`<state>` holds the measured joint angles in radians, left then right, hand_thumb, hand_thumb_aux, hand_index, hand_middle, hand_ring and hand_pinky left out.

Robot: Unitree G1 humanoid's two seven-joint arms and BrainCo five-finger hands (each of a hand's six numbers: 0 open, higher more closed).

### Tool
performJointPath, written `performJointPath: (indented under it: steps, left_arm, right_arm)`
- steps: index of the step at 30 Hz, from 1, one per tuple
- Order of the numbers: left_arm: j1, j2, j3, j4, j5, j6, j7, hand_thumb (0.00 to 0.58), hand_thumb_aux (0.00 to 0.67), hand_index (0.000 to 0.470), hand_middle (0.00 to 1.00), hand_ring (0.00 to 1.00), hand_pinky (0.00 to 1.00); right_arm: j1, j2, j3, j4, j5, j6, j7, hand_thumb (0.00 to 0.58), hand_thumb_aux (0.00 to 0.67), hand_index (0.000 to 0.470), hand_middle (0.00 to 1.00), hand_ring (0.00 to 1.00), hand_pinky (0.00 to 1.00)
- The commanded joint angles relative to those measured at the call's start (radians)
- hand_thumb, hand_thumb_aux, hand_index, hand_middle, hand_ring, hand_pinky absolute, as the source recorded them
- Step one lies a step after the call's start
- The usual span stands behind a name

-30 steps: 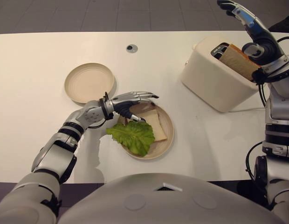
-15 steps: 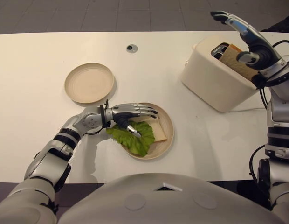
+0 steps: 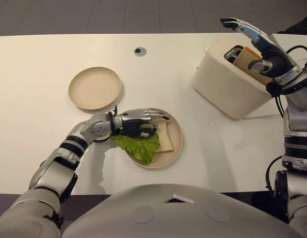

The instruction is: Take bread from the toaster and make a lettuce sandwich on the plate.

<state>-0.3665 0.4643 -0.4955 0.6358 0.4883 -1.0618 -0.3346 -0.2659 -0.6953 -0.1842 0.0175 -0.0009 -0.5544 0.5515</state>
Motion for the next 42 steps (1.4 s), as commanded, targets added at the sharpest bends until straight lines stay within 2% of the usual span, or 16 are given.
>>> performJointPath:
  steps: [1, 12, 22, 23, 33, 36, 42]
  left_arm:
    - [-0.014, -0.002, 0.027, -0.037, -0.033, -0.022, 0.011, 0.58, 0.67, 0.47, 0.0, 0.0, 0.0]
    - [-0.07, -0.066, 0.041, 0.022, 0.095, -0.004, 0.16, 0.58, 0.67, 0.47, 0.0, 0.0, 0.0]
    - [-0.085, -0.118, 0.022, 0.07, 0.1, -0.039, 0.216, 0.58, 0.67, 0.47, 0.0, 0.0, 0.0]
    - [-0.085, -0.122, 0.022, 0.075, 0.101, -0.035, 0.218, 0.0, 0.0, 0.0, 0.0, 0.0, 0.0]
    - [-0.093, -0.116, 0.038, 0.088, 0.099, -0.015, 0.238, 0.0, 0.0, 0.0, 0.0, 0.0, 0.0]
    - [-0.1, -0.102, 0.054, 0.085, 0.089, -0.016, 0.246, 0.0, 0.0, 0.0, 0.0, 0.0, 0.0]
    - [-0.109, -0.081, 0.077, 0.08, 0.076, -0.014, 0.251, 0.0, 0.0, 0.0, 0.0, 0.0, 0.0]
  right_arm:
    - [0.002, -0.015, 0.011, -0.011, 0.003, 0.003, 0.009, 0.0, 0.0, 0.0, 0.0, 0.0, 0.0]
    - [0.015, -0.016, 0.042, -0.02, -0.009, 0.002, 0.022, 0.0, 0.0, 0.0, 0.0, 0.0, 0.0]
    - [0.024, -0.017, 0.034, 0.011, -0.041, -0.022, 0.001, 0.0, 0.0, 0.0, 0.0, 0.0, 0.0]
    - [0.02, -0.018, 0.031, 0.022, -0.051, -0.025, -0.008, 0.0, 0.0, 0.0, 0.0, 0.0, 0.0]
    - [-0.041, -0.055, -0.028, 0.098, -0.179, -0.017, -0.161, 0.0, 0.0, 0.0, 0.0, 0.0, 0.0]
    - [-0.045, -0.116, -0.082, 0.115, -0.319, 0.021, -0.27, 0.0, 0.0, 0.0, 0.0, 0.0, 0.0]
    - [0.075, -0.261, -0.047, 0.185, -0.525, 0.132, -0.266, 0.0, 0.0, 0.0, 0.0, 0.0, 0.0]
